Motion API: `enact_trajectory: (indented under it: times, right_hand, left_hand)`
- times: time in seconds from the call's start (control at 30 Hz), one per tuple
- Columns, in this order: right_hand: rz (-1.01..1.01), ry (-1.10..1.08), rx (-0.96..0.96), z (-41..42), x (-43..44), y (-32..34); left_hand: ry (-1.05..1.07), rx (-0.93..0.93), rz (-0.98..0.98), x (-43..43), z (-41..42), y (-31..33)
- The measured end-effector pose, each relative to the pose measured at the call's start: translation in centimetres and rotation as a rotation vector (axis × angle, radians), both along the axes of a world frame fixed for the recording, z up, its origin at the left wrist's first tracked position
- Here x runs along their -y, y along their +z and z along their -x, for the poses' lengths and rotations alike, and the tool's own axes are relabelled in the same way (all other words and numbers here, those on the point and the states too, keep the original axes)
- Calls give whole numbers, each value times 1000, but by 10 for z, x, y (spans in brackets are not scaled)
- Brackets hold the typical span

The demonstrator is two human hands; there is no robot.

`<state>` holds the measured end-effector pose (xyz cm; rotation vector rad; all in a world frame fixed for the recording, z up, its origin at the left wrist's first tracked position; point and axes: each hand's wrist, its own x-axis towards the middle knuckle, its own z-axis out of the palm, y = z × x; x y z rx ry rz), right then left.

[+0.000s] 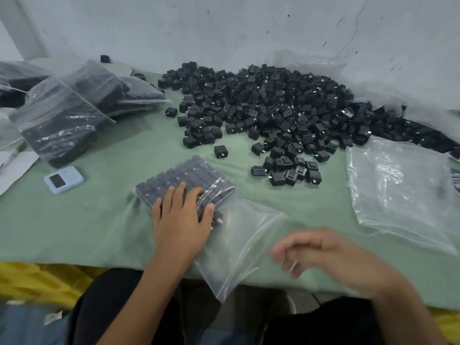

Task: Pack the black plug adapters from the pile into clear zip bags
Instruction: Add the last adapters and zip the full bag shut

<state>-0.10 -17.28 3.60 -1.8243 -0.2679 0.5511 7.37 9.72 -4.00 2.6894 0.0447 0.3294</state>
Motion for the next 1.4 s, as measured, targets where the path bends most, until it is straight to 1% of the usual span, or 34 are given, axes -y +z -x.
enact_trajectory:
  times: [0.07,0.13,0.17,0.23,0.27,0.3,0.4,0.43,0.47,0.5,0.53,0.57,0.6,0.63,0.67,0.73,0.8,0.9,1.03,1.13,1.17,1.23,1.27,1.3,1.33,1.4]
  right_hand:
    - [193,-189,216,-44,17,13]
    - [478,-344,439,-100,14,10]
    - [655,-337,495,-127,8,2]
    - [983,-201,489,-163,0,-20]
    - [1076,-151,481,-171,-3,-31]
    - [1104,-151,482,-174,-4,-38]
    - [1058,-216,479,-164,-1,-38]
    - [1002,-255,462,-154,4,-34]
    - [866,-331,445,-141,11,-28]
    - [618,-440,396,-122,18,-20]
    - [319,-536,320,-99,25,-11]
    - [39,-601,248,-71,29,-2]
    - [-176,-633,189,-43,32,4]
    - [-313,-652,131,-16,33,4]
    - [-384,-655,63,8,28,1]
    - [-445,-620,-73,43,6,-11]
    - [-459,-639,-181,53,-25,-28]
    - [-475,-636,-222,39,-69,-38]
    - [-495,-675,-154,4,-110,-41]
    - [-568,-653,-41,-18,-128,-41]
    - [-506,-680,-4,-25,-131,-45]
    - [-255,-774,88,-41,-133,-53]
    - [-173,-796,118,-47,-134,-56]
    - [-159,-772,123,-53,-134,-59]
    - [-186,-692,139,-55,-134,-60]
    - [-188,-666,194,-55,-138,-61]
  left_hand:
    - [1,1,4,-1,1,0]
    - [1,2,7,-1,2,0]
    - [1,-1,7,-1,2,0]
    - [0,-9,11,-1,2,0]
    - [0,-10,11,-1,1,0]
    - [0,-8,12,-1,1,0]
    - [-4,-2,16,-1,1,-1]
    - [-7,0,14,-1,0,-1]
    - [-8,3,14,-1,0,-2]
    - [-5,7,17,-2,0,-2]
    - [-2,12,20,-1,0,-2]
    - [2,15,23,-1,0,-3]
    - [3,16,23,-1,0,-3]
    - [2,15,22,0,-1,-3]
    - [1,13,21,0,-1,-4]
    - [0,11,13,0,-1,-3]
    - [-2,6,10,0,-1,-2]
    - [-11,-3,8,-1,0,-1]
    - [-12,-8,4,-1,-1,0]
    - [-11,-1,2,-1,-2,-2]
    - [-10,3,1,-1,-2,-3]
    - [-9,6,-4,-1,-3,-4]
    - [-8,4,-5,-1,-3,-4]
    - [-8,3,-4,-1,-4,-5]
    - [-8,7,-3,-2,-4,-5]
    - [-10,15,-2,-1,-3,-6]
